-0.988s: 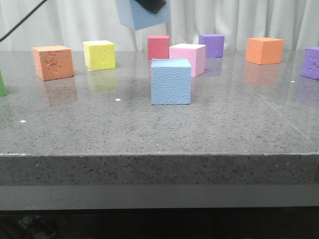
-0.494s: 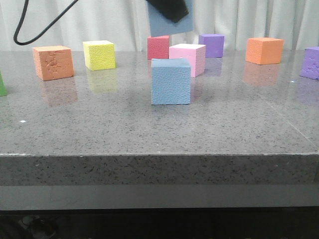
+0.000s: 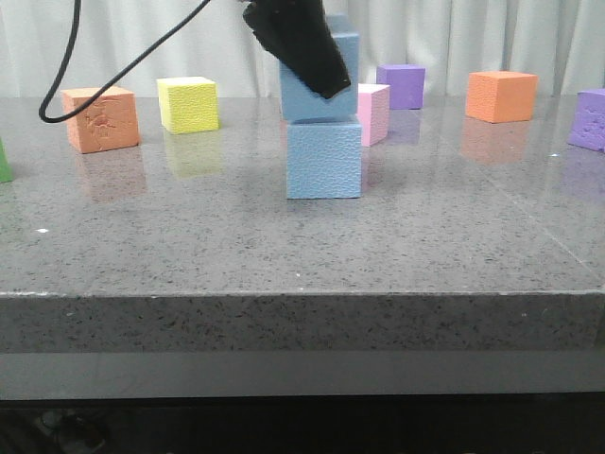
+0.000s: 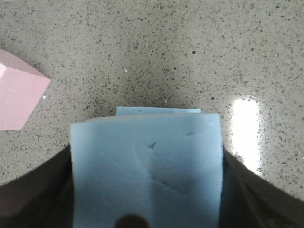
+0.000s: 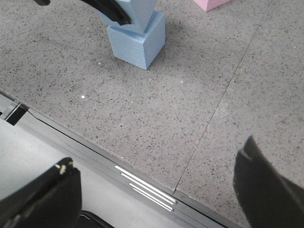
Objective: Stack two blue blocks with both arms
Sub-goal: 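Lower the held cube onto the placed light-blue cube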
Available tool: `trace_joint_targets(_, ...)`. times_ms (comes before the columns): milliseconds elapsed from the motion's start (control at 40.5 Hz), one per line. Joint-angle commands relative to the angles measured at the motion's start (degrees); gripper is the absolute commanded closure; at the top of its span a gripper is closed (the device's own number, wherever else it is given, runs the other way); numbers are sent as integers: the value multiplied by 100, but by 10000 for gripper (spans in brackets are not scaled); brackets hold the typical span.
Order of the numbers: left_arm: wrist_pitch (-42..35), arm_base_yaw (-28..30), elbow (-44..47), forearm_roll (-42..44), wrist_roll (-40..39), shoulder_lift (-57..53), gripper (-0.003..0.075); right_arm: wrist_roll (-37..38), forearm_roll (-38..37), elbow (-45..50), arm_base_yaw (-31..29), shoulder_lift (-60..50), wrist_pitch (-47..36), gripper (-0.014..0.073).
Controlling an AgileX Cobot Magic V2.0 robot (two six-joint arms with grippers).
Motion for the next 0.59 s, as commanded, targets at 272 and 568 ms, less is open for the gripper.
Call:
trace_joint_targets(272, 164, -39, -144, -499, 422, -316, 412, -9, 48, -144, 4, -27, -355, -60)
trace_joint_targets(568, 151, -39, -144, -326, 433, -316, 332, -9, 48, -144, 4, -27, -355, -60)
